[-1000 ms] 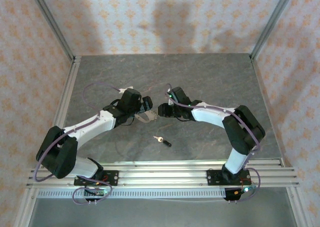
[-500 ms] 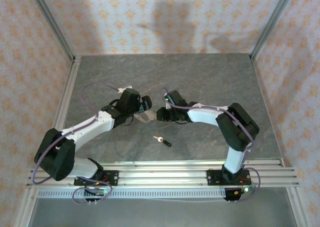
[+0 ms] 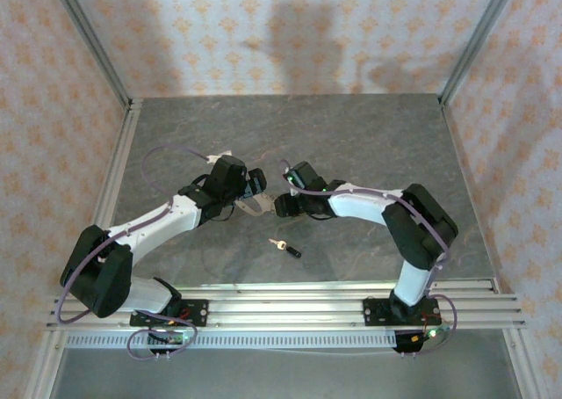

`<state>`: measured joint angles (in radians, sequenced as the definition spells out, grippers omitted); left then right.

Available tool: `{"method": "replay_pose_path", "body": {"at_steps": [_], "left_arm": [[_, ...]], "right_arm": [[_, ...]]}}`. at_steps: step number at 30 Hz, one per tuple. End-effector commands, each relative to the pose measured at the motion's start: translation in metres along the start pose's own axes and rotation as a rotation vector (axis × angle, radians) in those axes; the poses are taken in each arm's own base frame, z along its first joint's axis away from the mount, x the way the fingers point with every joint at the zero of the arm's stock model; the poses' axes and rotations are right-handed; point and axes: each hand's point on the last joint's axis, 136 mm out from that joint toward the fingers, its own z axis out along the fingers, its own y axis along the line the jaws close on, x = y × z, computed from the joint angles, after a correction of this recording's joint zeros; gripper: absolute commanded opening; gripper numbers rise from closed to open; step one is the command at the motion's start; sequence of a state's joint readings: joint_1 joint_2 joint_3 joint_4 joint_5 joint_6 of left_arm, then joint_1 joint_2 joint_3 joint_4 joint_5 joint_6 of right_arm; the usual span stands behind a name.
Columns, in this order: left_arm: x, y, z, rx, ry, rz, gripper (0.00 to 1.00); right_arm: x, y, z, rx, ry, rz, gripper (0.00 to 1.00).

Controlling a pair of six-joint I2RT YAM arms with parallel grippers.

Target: Put the keys on the keyring

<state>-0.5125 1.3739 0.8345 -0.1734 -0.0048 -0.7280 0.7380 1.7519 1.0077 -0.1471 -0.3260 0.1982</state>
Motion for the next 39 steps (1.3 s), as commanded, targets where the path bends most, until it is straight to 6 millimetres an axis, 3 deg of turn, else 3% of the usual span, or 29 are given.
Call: {"method": "replay_pose_path", "body": {"at_steps": [1, 6, 11, 23, 33, 39], "left_arm": [[-0.013, 0.001, -0.014, -0.007, -0.038, 0.021, 1.00], [-0.028, 0.012, -0.023, 0.016, -0.049, -0.042, 1.00], [-0.038, 0.027, -0.027, 0.040, -0.061, -0.132, 1.00], [-0.040, 0.034, -0.033, 0.027, -0.069, -0.117, 1.00], [-0.039, 0.034, -0.031, 0.027, -0.064, -0.112, 1.00], [-0.038, 0.034, -0.030, 0.029, -0.061, -0.110, 1.00]], "right_arm": [[-0.005, 0.000, -0.014, 0.070, -0.018, -0.171, 0.50], [0.010, 0.017, -0.007, 0.071, 0.033, -0.341, 0.49], [0.012, 0.024, 0.007, 0.143, 0.050, -0.431, 0.45], [0.008, 0.014, 0.028, 0.260, 0.079, -0.494, 0.44], [-0.002, 0.006, 0.036, 0.323, 0.068, -0.504, 0.36], [-0.005, 0.009, 0.035, 0.323, 0.064, -0.513, 0.26]]}}
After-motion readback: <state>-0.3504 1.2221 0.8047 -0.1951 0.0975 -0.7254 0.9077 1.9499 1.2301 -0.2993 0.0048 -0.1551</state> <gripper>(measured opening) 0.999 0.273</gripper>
